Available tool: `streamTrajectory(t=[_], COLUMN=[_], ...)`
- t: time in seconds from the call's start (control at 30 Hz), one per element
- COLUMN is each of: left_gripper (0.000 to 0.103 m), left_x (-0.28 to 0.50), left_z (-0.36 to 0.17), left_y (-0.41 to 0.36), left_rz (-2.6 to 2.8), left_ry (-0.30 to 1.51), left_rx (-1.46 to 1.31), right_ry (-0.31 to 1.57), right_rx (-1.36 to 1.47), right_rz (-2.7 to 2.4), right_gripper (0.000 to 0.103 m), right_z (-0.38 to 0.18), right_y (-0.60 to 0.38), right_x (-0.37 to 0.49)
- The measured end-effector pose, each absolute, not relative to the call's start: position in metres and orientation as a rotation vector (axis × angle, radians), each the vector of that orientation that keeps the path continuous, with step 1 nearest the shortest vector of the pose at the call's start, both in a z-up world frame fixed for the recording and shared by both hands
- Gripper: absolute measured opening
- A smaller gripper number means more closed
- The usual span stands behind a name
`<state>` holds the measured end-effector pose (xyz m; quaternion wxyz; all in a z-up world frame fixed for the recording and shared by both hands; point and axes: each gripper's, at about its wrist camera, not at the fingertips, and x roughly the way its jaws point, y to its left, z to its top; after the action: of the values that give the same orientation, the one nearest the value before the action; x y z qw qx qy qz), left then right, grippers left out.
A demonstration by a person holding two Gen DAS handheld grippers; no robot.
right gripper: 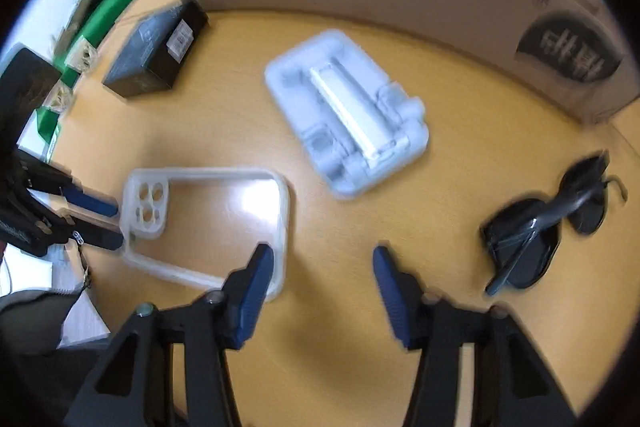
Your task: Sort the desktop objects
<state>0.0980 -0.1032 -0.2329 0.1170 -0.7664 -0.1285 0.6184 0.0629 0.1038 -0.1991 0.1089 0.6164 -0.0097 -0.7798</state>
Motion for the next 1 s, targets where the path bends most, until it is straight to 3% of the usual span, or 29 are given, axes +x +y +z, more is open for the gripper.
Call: streamTrajectory(t=[0.03,0.07,0.2,0.47,0.67,1.0], left_gripper=[0.016,0.011,0.01,0.006,0.005,0.004], left_x=[0.097,0.096,0.091,0.065,0.026,-0.084], left_z=[-0.234,-0.234,-0.231,-0.185,-0.102,0.068], left_y=[-0.103,-0.104,-0.096,-0.095,-0.099,-0.086], left_rz=[1.813,1.823,1.853,1.971,2.11,2.413], left_ry=[-0.378,-0.382,-0.386,-0.356,-0.305,-0.177], left_rx=[-2.248,-2.25,-2.234,-2.127,-1.938,-1.459], right_ry=[0.013,0.054,0.061,-0.131,-0.291,-0.267], right_rx=[1.821,1.823,1.831,1.833,1.65,1.22], right_rz=[-2.29,-2.29,-2.274,-2.293,-2.459,-2.795], right_gripper=[0.04,0.037,0.007,0.006,0.006,0.006], right_z=[-0.199,-0.198,-0.196,-0.174,-0.094,0.066], right_y=[0.099,0.095,0.089,0.106,0.141,0.172], right_x=[0.062,0.063,0.066,0.066,0.061,-0.01])
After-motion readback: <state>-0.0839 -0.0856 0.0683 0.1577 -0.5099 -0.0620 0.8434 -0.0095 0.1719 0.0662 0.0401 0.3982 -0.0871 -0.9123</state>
